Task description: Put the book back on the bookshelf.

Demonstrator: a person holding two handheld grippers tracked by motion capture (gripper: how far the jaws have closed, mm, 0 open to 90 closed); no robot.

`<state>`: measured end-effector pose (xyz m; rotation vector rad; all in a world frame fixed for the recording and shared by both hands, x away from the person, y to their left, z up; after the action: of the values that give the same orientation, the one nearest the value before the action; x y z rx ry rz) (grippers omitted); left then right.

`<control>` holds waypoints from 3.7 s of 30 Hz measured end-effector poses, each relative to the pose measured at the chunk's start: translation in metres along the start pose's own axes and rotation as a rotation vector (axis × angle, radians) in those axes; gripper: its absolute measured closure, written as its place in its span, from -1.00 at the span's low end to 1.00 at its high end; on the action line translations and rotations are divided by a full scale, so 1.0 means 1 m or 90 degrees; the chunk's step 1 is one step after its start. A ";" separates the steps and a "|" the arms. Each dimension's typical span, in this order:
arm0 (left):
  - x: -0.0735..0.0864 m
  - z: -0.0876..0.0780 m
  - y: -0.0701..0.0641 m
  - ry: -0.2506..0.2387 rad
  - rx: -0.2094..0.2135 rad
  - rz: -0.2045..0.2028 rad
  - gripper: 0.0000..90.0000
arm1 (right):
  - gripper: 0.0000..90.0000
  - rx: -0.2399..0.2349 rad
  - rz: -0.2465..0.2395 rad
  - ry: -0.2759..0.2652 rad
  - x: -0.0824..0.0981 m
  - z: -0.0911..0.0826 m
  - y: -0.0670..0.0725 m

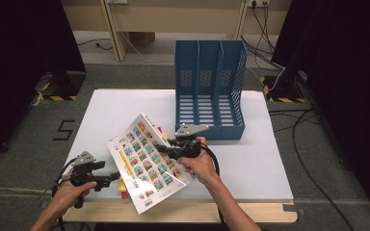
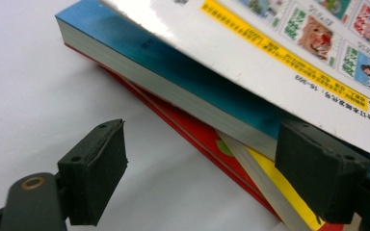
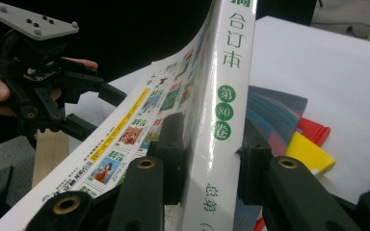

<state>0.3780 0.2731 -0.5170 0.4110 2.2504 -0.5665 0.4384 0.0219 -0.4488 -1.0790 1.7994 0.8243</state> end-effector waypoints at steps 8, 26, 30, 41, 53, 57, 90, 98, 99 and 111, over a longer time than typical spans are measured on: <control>0.000 0.002 0.000 0.001 -0.002 0.001 -0.60 | 0.56 0.019 -0.008 -0.021 -0.001 -0.023 -0.006; -0.002 0.003 0.005 -0.010 -0.010 -0.007 -0.60 | 0.56 0.086 -0.011 -0.123 -0.027 -0.082 -0.019; -0.002 0.003 0.006 -0.010 -0.012 -0.008 -0.60 | 0.56 0.097 -0.015 -0.145 -0.033 -0.086 -0.019; -0.001 0.003 0.015 -0.010 -0.016 -0.021 -0.60 | 0.56 0.137 -0.047 -0.220 -0.052 -0.111 -0.022; 0.001 0.004 0.016 -0.007 -0.013 -0.020 -0.60 | 0.56 0.210 -0.071 -0.244 -0.041 -0.131 -0.037; 0.002 0.004 0.015 -0.003 -0.009 -0.017 -0.60 | 0.56 0.212 -0.063 -0.262 -0.032 -0.139 -0.042; 0.005 0.008 0.014 0.012 -0.008 -0.008 -0.60 | 0.64 0.243 -0.092 -0.280 0.026 -0.175 -0.025; 0.006 0.009 0.013 0.018 -0.006 -0.004 -0.60 | 0.64 0.250 -0.082 -0.262 0.044 -0.182 -0.019; 0.006 0.009 0.013 0.019 -0.005 -0.004 -0.60 | 0.64 0.253 -0.081 -0.266 0.045 -0.183 -0.019; 0.006 0.009 0.013 0.019 -0.006 -0.005 -0.60 | 0.64 0.271 -0.070 -0.261 0.068 -0.197 -0.010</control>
<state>0.3855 0.2804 -0.5307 0.4097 2.2831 -0.5571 0.3647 -0.1723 -0.4305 -0.6673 1.4630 0.5159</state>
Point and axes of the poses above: each handheld gripper's, and its own axes: z roughly forward along the jaws, x roughly out of its underside, y roughly to its left, the point moved 7 cm from there along z, roughly forward along the jaws, and after that the axes turned 6 degrees about -z, right-handed, at the moved point
